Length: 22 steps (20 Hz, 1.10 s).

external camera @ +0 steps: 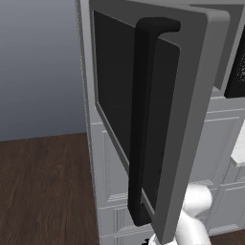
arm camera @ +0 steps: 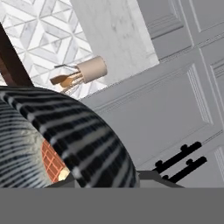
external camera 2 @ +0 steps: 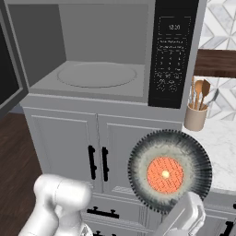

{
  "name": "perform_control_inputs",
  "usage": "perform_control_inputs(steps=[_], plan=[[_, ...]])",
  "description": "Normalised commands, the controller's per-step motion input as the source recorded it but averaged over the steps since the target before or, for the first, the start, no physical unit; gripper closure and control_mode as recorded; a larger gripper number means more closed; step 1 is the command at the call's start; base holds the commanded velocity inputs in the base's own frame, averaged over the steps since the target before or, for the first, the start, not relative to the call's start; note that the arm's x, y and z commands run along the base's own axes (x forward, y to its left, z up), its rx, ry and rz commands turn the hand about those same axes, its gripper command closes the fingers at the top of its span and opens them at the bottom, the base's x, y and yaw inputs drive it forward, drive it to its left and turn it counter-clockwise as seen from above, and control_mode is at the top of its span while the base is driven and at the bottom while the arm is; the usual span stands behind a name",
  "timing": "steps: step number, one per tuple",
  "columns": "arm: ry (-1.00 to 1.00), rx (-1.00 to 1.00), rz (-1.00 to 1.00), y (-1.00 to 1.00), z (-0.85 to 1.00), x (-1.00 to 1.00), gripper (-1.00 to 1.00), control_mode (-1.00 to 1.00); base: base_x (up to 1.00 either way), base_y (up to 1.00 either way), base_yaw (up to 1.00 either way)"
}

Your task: Open the microwave, place the bowl with waffle inside the microwave, then close the microwave door and turn it on.

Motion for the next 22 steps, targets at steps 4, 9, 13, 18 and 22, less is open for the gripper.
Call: perform_control_inputs(steps=[4,9,13,18,22], plan=[[0.10,-0.01,-0.11,0.72,0.60,-0.01,1.00,-1.00,0.00,0.00,0.00],[0.15,0.00,-0.06,0.61,0.69,0.00,1.00,-1.00,0.00,0.00,0.00],[0.18,-0.03,-0.05,0.68,0.43,0.00,1.00,-1.00,0.00,0.00,0.00],[0.14,-0.03,-0.01,0.62,0.49,0.00,1.00,-1.00,0.00,0.00,0.00],[0.10,-0.03,0.00,0.62,0.55,-0.01,1.00,-1.00,0.00,0.00,0.00]])
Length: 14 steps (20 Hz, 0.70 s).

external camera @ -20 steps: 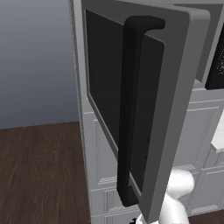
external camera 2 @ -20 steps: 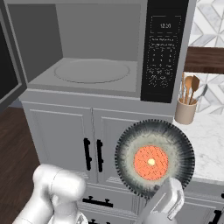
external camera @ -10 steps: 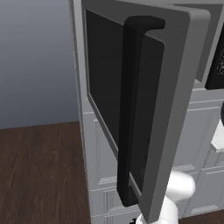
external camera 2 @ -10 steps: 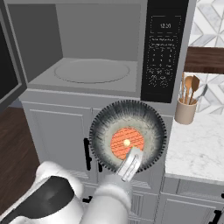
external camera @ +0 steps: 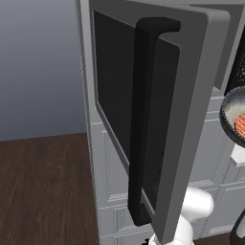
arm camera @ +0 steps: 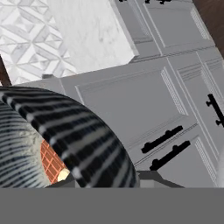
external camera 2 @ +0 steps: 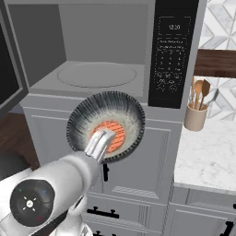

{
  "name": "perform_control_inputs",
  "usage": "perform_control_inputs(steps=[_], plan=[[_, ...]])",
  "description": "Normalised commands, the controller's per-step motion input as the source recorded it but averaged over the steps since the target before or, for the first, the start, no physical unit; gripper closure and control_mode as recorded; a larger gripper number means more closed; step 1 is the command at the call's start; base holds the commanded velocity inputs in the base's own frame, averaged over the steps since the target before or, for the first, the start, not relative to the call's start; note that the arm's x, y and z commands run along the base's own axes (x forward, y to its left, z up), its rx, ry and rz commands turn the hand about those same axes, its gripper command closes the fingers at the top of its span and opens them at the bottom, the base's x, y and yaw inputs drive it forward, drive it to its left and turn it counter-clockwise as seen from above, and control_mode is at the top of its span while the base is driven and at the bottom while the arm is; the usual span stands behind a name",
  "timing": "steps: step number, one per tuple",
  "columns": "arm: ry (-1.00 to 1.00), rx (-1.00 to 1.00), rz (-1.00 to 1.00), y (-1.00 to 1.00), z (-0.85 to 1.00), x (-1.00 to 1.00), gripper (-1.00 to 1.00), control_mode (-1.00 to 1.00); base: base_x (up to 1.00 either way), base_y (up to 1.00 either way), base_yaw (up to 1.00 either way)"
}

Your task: Open the microwave, place the bowl with waffle inside the microwave, then close the microwave door and turn it on.

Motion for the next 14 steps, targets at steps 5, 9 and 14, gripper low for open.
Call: perform_control_inputs(steps=[5,9,14], plan=[[0.07,-0.02,0.00,0.69,0.54,0.00,1.00,-1.00,0.00,0.00,0.00],[0.05,0.00,0.00,0.58,0.58,0.12,1.00,-1.00,0.00,0.00,0.00],[0.14,0.00,0.00,0.26,0.58,0.48,1.00,-1.00,0.00,0.00,0.00]])
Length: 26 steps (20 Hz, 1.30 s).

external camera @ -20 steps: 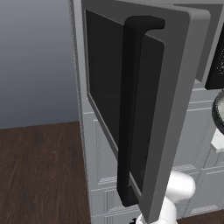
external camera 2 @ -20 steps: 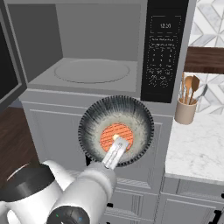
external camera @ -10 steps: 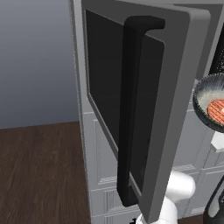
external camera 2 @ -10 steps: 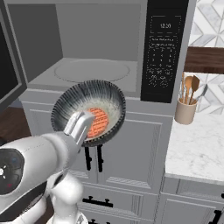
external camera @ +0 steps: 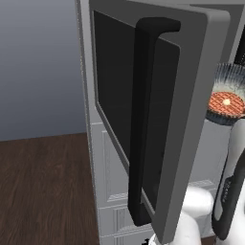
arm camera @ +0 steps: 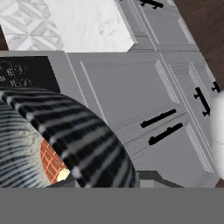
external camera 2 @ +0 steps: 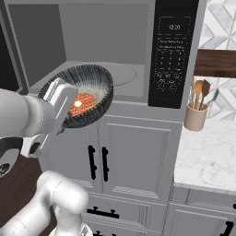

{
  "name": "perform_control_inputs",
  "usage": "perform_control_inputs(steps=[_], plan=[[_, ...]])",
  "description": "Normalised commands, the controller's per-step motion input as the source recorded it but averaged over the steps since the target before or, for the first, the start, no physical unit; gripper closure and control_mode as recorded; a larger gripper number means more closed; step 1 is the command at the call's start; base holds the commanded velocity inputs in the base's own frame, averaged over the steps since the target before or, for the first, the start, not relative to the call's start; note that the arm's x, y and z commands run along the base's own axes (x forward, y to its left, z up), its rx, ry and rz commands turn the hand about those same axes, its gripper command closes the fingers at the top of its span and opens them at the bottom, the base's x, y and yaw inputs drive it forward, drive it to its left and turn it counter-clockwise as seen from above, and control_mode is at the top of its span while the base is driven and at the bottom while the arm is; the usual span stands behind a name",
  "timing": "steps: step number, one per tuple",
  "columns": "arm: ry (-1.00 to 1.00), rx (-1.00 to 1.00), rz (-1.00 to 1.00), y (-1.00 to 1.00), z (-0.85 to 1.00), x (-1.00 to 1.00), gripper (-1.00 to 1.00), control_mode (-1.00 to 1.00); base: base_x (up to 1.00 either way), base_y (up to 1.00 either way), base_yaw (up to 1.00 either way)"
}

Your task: Open the microwave, place the bowl with waffle inside the microwave, then close the microwave door and turn it on.

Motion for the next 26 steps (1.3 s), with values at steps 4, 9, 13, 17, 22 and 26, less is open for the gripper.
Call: perform_control_inputs(steps=[4,9,13,17,22,26], plan=[[0.09,0.00,0.01,0.00,0.30,0.84,1.00,-1.00,0.00,0.00,0.00],[0.02,0.00,0.06,0.00,0.18,0.77,1.00,-1.00,0.00,0.00,0.00],[-0.01,0.01,0.08,0.04,0.00,0.56,1.00,-1.00,0.00,0.00,0.00],[-0.12,0.06,0.09,0.14,-0.03,0.32,1.00,-1.00,0.00,0.00,0.00],[-0.06,0.08,0.11,0.21,0.00,0.37,1.00,-1.00,0.00,0.00,0.00],[0.05,0.04,0.12,0.21,0.00,0.54,1.00,-1.00,0.00,0.00,0.00]])
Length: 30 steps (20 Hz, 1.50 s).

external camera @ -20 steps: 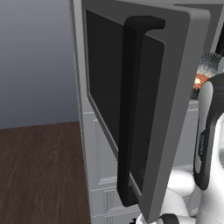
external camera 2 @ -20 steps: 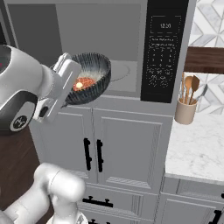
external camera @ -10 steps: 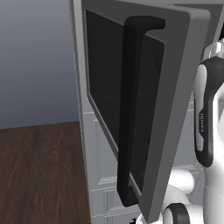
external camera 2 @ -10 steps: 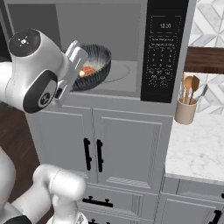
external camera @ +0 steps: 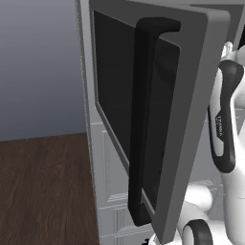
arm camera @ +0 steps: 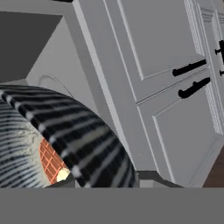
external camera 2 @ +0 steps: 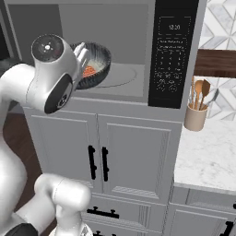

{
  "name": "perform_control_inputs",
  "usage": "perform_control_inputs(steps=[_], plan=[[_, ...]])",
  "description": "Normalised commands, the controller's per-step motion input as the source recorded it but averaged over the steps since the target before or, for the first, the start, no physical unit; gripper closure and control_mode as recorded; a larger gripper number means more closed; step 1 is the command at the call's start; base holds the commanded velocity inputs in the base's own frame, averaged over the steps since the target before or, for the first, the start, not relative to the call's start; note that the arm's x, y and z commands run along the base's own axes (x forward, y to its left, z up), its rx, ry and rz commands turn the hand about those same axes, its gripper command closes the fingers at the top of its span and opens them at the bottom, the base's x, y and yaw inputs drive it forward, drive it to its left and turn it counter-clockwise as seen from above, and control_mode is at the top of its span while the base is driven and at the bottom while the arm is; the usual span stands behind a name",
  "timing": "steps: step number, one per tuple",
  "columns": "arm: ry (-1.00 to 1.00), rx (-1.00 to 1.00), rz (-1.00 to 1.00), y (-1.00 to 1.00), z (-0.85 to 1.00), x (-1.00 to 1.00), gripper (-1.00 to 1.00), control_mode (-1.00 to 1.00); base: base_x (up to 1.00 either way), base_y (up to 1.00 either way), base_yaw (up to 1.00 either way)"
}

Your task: Open the microwave, place the bowl with waffle inside the microwave, then close the microwave door and turn it on.

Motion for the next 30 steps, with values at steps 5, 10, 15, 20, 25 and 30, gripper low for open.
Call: perform_control_inputs(steps=[5,10,15,20,25,30], plan=[[0.08,0.04,0.12,0.19,0.00,0.55,1.00,-1.00,0.00,0.00,0.00],[0.01,0.07,0.09,0.02,-0.12,0.43,1.00,-1.00,0.00,0.00,0.00],[0.05,0.08,0.09,0.06,-0.11,0.56,1.00,-1.00,0.00,0.00,0.00],[0.16,0.01,0.06,0.10,-0.05,0.67,1.00,-1.00,0.00,0.00,0.00],[0.07,0.00,-0.02,0.01,-0.13,0.50,1.00,-1.00,0.00,0.00,0.00],[0.00,0.00,-0.03,0.00,-0.27,0.41,1.00,-1.00,0.00,0.00,0.00]])
